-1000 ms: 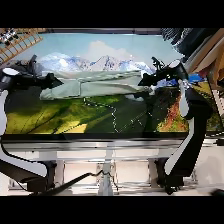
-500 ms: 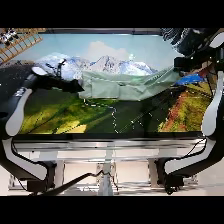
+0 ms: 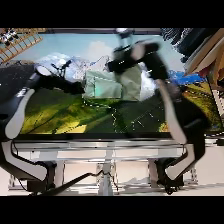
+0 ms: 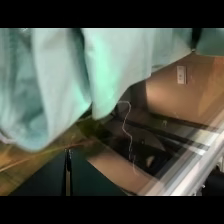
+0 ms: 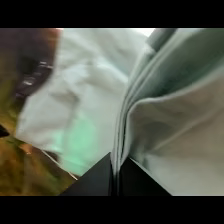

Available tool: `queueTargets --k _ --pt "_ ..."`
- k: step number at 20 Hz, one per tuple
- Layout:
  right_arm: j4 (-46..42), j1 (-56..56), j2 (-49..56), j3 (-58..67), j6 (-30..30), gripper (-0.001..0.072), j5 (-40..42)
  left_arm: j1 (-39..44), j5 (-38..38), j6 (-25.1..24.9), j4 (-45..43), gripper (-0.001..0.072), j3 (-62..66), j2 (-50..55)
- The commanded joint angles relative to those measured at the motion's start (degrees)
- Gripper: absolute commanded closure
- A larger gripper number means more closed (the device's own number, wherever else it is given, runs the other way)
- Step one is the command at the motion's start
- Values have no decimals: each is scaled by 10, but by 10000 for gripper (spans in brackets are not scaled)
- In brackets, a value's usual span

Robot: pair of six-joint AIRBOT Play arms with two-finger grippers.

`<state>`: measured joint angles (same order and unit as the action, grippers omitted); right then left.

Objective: Fold the clothes and pants, and hang the long-sleeved shirts on hangers.

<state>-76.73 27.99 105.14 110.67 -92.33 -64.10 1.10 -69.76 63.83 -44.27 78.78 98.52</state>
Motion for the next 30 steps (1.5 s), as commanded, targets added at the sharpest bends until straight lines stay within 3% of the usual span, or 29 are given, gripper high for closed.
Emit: queueTargets --k 1,7,8,9,10,12,13,16,18,19,21,24,27,30 --pt "71 73 106 30 -22 702 95 -72 -83 29 -37 700 0 -62" --pt "139 81 171 89 36 695 78 -106 -79 26 -37 700 0 -96" --pt "159 81 171 89 68 588 82 -104 -76 26 -37 700 0 -96" --pt "195 81 170 89 98 437 89 -101 -74 26 -37 700 0 -96" --pt "235 81 166 89 136 363 95 -101 -72 26 -37 700 0 -96" --pt "278 73 136 89 181 288 84 -101 -72 26 -37 700 0 -96" --pt "257 61 112 89 174 288 67 -101 -72 26 -37 700 0 -96" --pt "73 -20 17 45 40 289 -23 -96 -73 27 -37 700 0 -97" --pt "57 -108 -38 -21 19 254 -92 -85 -77 27 -37 700 0 -97" --pt "88 -156 -60 -66 22 197 -113 -80 -77 29 -37 700 0 -97" --pt "186 -236 -80 -162 50 151 -130 -71 -77 32 -37 700 0 -97" --pt "360 -320 -68 -298 160 87 -84 -61 -77 40 -37 699 0 -97" --pt "465 -349 2 -316 251 84 -89 -60 -76 40 -28 699 0 -97" --pt "487 -334 74 -266 276 85 -90 -60 -77 40 -17 700 0 -97"
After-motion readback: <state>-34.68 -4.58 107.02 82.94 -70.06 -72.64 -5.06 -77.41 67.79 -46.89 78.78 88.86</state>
